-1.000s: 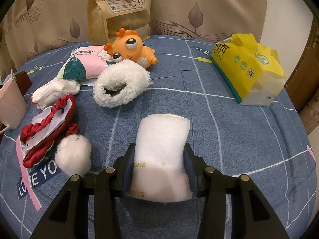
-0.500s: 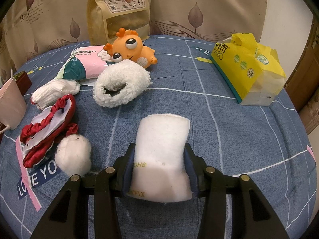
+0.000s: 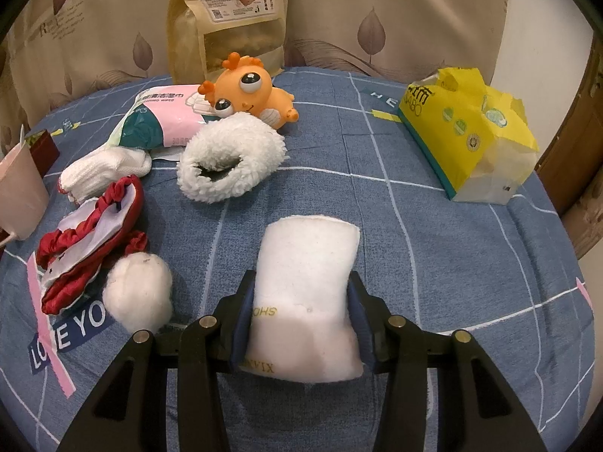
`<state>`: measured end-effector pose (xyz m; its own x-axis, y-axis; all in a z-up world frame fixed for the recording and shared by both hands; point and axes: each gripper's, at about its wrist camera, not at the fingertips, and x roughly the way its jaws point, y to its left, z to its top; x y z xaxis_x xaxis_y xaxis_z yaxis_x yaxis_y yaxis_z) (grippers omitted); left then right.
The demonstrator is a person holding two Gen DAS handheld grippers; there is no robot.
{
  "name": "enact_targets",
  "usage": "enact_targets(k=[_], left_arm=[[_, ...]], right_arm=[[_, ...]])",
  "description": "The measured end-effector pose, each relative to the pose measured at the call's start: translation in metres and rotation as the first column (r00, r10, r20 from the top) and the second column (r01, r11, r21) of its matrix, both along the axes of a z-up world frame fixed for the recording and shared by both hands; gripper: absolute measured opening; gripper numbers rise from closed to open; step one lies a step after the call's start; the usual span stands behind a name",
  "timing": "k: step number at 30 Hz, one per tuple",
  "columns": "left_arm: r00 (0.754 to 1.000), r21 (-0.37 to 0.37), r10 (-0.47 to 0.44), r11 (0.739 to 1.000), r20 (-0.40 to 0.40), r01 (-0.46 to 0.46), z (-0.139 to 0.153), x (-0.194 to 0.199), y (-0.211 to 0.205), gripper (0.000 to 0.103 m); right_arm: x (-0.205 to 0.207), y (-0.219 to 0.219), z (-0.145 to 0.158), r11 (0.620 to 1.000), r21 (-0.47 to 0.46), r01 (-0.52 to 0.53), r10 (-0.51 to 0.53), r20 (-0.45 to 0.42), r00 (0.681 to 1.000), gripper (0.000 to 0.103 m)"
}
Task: Organize soft objects
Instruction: 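Carry the blue fuzzy sock into the gold tray and release it with the left tool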
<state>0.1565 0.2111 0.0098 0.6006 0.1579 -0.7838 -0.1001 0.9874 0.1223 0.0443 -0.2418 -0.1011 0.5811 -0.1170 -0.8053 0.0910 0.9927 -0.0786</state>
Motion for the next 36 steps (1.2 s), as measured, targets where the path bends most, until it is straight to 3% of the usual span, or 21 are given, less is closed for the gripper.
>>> enact_targets(k=[3, 8, 18, 26, 36], left_arm=[[0.999, 0.014, 0.005, 1.0, 0.054, -0.005, 0.008, -0.032, -0.003, 0.055], [0.997, 0.079, 0.016, 0.997, 0.075, -0.022, 0.002, -0.07, -0.004, 0.055], [0.995, 0.098, 0.041, 0.994, 0.091, -0.05, -0.005, -0.093, 0.003, 0.055], [0.993, 0.053, 0.085, 0.995, 0.081, -0.09, -0.009, -0.094, 0.022, 0.055], [0.988, 0.007, 0.136, 0.991, 0.075, -0.136, -0.011, -0.092, 0.041, 0.055]], right_arm=[[-0.001, -0.001, 0.0, 1.0, -0.008, -0.005, 0.005, 0.009, 1.0, 0.04], [-0.002, 0.0, 0.002, 1.0, -0.015, -0.007, 0.007, 0.01, 1.0, 0.037], [0.005, 0.021, 0.031, 0.998, -0.058, -0.027, 0.029, 0.033, 0.999, 0.034], [0.019, 0.081, 0.078, 0.984, -0.064, -0.164, 0.169, 0.098, 0.981, 0.034], [0.045, 0.195, 0.125, 0.921, -0.009, -0.391, 0.387, 0.16, 0.908, 0.034]])
